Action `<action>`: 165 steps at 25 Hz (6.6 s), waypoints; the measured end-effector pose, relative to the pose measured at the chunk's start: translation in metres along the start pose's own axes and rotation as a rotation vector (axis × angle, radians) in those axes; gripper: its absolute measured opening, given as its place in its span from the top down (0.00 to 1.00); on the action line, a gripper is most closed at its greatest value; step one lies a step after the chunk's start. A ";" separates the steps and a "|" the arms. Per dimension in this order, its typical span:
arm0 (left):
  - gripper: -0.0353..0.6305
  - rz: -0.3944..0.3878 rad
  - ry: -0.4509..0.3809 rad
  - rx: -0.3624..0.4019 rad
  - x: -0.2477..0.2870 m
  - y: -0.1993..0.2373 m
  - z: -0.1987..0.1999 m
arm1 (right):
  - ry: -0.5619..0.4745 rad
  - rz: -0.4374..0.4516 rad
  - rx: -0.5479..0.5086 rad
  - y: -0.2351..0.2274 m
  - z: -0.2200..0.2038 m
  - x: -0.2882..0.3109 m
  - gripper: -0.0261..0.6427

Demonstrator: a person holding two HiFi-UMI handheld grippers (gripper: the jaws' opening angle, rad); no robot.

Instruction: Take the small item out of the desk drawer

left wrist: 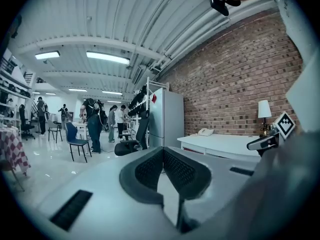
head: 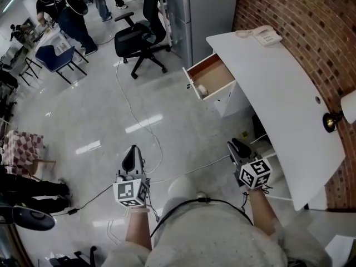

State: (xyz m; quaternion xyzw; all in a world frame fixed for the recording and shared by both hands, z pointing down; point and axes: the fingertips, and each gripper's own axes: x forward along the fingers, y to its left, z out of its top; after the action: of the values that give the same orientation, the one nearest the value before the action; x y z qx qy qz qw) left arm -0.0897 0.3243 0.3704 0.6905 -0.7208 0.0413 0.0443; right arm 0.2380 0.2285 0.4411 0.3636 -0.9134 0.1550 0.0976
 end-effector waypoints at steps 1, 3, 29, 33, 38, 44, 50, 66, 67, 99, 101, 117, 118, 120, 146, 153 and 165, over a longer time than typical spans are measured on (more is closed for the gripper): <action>0.94 -0.001 0.005 -0.005 0.005 0.000 -0.003 | 0.003 0.003 -0.002 -0.001 0.000 0.004 0.81; 0.94 -0.009 0.003 -0.015 0.019 0.000 -0.005 | 0.007 0.002 -0.003 -0.007 0.001 0.012 0.81; 0.94 -0.360 0.048 -0.016 0.347 0.040 0.005 | 0.157 -0.155 0.130 -0.107 0.031 0.235 0.81; 0.94 -0.388 0.065 -0.034 0.378 0.052 -0.004 | 0.180 -0.181 0.158 -0.117 0.029 0.264 0.81; 0.94 -0.490 0.094 -0.028 0.402 0.049 -0.023 | 0.225 -0.199 0.162 -0.123 0.025 0.294 0.81; 0.94 -0.490 0.144 -0.097 0.421 0.039 -0.048 | 0.296 -0.194 0.149 -0.135 0.013 0.321 0.81; 0.94 -0.475 0.201 -0.140 0.450 0.019 -0.080 | 0.388 -0.167 0.134 -0.161 -0.007 0.361 0.81; 0.94 -0.528 0.322 -0.158 0.549 -0.033 -0.152 | 0.720 -0.184 0.130 -0.241 -0.080 0.467 0.76; 0.94 -0.537 0.328 -0.158 0.552 -0.037 -0.156 | 0.737 -0.188 0.131 -0.246 -0.085 0.471 0.75; 0.94 -0.468 0.429 -0.185 0.620 -0.038 -0.232 | 1.166 -0.108 0.118 -0.316 -0.213 0.530 0.64; 0.94 -0.464 0.432 -0.185 0.622 -0.036 -0.234 | 1.173 -0.102 0.121 -0.316 -0.216 0.530 0.63; 0.94 -0.429 0.439 -0.279 0.618 -0.032 -0.235 | 1.156 -0.084 0.223 -0.313 -0.225 0.532 0.72; 0.94 -0.428 0.439 -0.277 0.618 -0.030 -0.235 | 1.154 -0.081 0.224 -0.312 -0.225 0.532 0.72; 0.94 -0.425 0.438 -0.271 0.617 -0.026 -0.233 | 1.149 -0.079 0.231 -0.312 -0.223 0.532 0.72; 0.94 -0.503 0.393 -0.174 0.589 -0.026 -0.173 | 0.750 -0.177 0.295 -0.289 -0.091 0.514 0.72; 0.94 -0.513 0.355 -0.150 0.581 -0.024 -0.145 | 0.619 -0.176 0.270 -0.278 -0.037 0.504 0.72; 0.94 -0.500 0.293 -0.106 0.567 -0.012 -0.103 | 0.468 -0.168 0.180 -0.254 0.030 0.475 0.72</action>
State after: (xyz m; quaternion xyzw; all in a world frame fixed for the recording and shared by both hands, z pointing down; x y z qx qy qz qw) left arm -0.1015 -0.2261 0.5411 0.8301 -0.5153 0.0908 0.1927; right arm 0.0717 -0.2576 0.6056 0.3995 -0.8151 0.3068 0.2861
